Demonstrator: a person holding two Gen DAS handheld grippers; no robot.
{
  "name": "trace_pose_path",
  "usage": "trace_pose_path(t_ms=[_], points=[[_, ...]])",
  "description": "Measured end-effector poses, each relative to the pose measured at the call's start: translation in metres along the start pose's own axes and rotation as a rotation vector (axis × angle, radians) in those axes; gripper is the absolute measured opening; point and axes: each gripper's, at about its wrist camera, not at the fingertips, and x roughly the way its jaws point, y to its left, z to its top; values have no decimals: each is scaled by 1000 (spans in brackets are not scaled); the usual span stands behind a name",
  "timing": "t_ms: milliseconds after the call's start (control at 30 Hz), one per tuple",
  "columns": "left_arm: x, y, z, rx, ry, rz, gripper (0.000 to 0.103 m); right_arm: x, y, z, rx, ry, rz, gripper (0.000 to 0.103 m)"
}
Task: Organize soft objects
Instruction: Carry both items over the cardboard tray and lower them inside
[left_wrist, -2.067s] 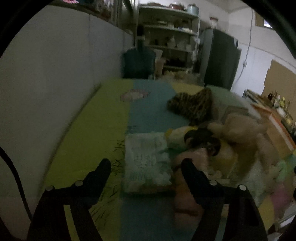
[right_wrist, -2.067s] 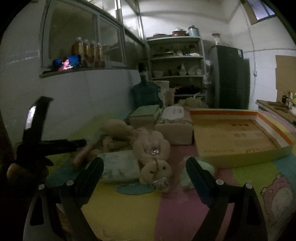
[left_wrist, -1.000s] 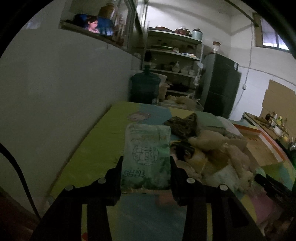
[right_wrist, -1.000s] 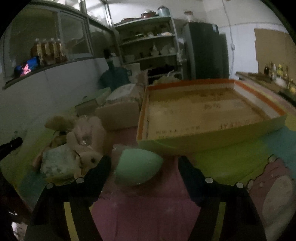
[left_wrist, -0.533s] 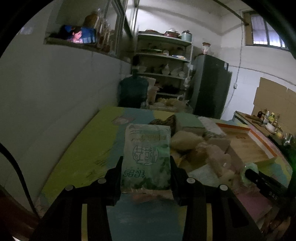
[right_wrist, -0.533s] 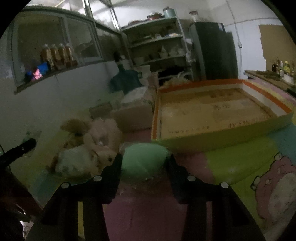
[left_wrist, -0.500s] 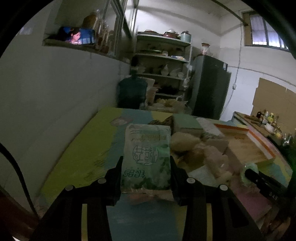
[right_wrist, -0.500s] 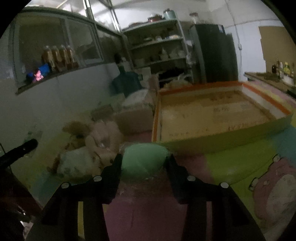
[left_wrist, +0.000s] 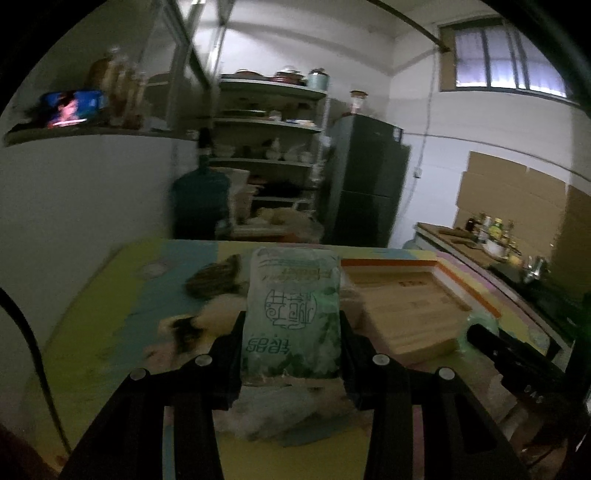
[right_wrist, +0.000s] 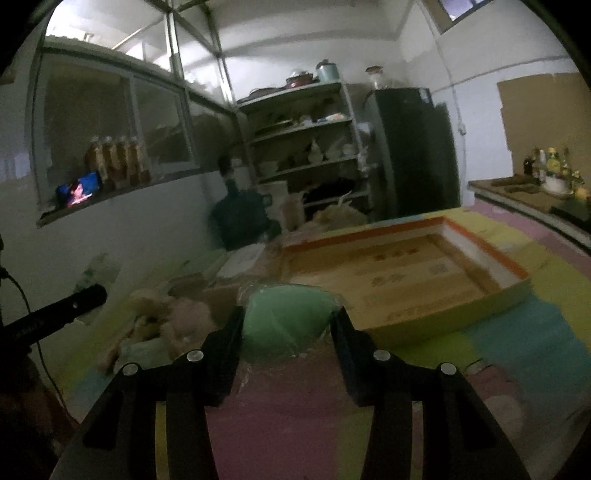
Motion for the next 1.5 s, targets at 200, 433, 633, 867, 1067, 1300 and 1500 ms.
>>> trace_pose_path(t_ms=[200, 433, 633, 867, 1067, 1300, 1500], points=[[27, -51, 8, 43, 27, -69, 43, -12, -30, 14, -24, -40, -56, 48], [75, -104, 17, 48, 111, -113, 43, -16, -61, 30, -95, -57, -150, 48], [120, -132, 17, 30, 214, -135, 43, 2, -99, 46, -85, -13, -184, 48], [162, -146, 2, -5, 344, -141, 43, 46, -133, 47, -74, 107, -172, 48], [181, -156, -5, 7, 376, -128, 43, 70, -144, 46, -68, 152, -144, 48], [193, -165, -16, 49, 423, -138, 44, 93, -148, 42, -87, 227, -155, 48], [196, -173, -19, 84, 411, -123, 49, 104, -156, 41, -59, 273, -135, 51]])
